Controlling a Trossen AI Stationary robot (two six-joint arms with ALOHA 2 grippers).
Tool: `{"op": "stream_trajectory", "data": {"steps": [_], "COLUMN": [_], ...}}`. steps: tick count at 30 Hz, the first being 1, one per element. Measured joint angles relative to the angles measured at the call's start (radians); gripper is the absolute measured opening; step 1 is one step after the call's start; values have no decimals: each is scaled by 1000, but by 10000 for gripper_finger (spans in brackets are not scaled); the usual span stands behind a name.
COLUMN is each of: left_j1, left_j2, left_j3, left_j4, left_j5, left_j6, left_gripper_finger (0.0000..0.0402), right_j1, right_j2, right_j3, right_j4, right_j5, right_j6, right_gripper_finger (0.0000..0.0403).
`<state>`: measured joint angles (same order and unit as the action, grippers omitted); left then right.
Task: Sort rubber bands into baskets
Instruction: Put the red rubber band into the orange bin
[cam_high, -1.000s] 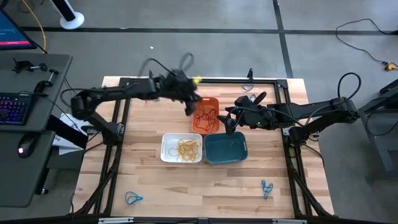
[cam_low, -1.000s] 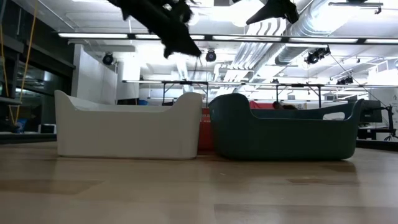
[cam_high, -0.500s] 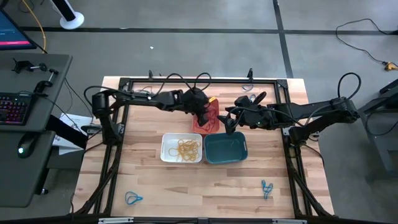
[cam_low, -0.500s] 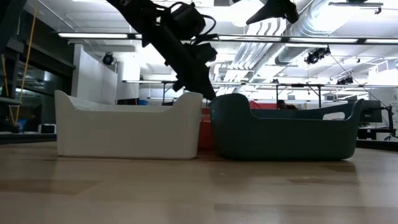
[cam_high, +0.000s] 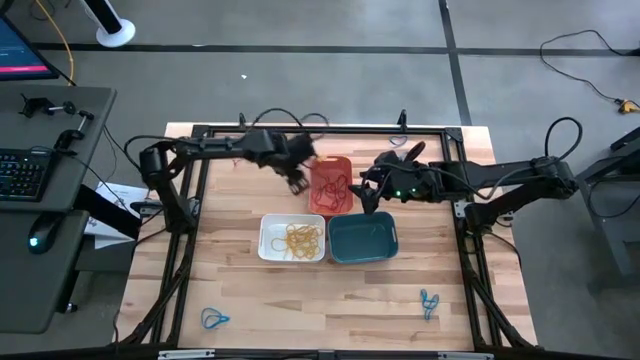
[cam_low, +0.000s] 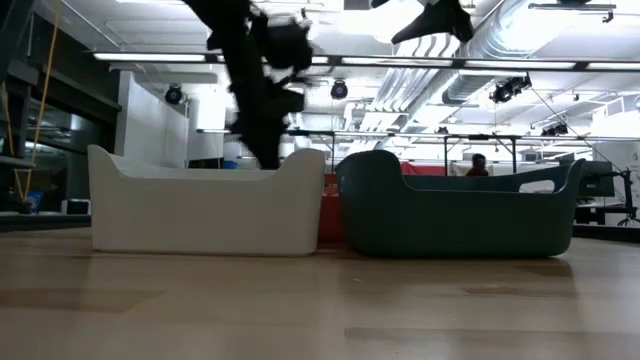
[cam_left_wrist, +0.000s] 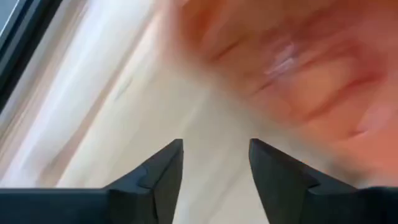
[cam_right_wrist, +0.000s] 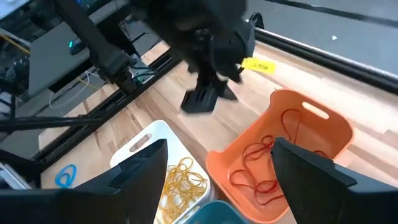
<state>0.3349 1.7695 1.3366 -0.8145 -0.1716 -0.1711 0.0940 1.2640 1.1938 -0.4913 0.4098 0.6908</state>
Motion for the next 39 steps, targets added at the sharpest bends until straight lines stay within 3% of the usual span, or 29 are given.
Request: {"op": "stream_trajectory", "data": {"steps": [3, 8, 19, 24, 33, 39], "left_j1": [99, 298, 526, 582, 616, 643], "left_j2": [-11, -62, -60, -55, -53, -39], "left_j3": [-61, -204, -225, -225, -225, -224], "left_j4": [-135, -112, -177, -180, -182, -174], "left_j5": [-56, -11, -14, 87, 97, 165], "left_j6": [-62, -154, -35, 44, 121, 129], "left_gripper_finger": [190, 193, 193, 193, 193, 193], "right_j1": [-20, -49, -63, -93, -134, -134], "right_j2": [0, 0, 0, 0, 0, 0], "right_j3": [0, 0, 0, 0, 0, 0], "right_j4": [1, 1, 0, 1, 2, 2], "right_j5": [-12, -75, -140, -95, -37, -35], "right_j6": [-41, -65, -119, -46, 78, 103], "right_gripper_finger": [275, 275, 275, 275, 275, 275]}}
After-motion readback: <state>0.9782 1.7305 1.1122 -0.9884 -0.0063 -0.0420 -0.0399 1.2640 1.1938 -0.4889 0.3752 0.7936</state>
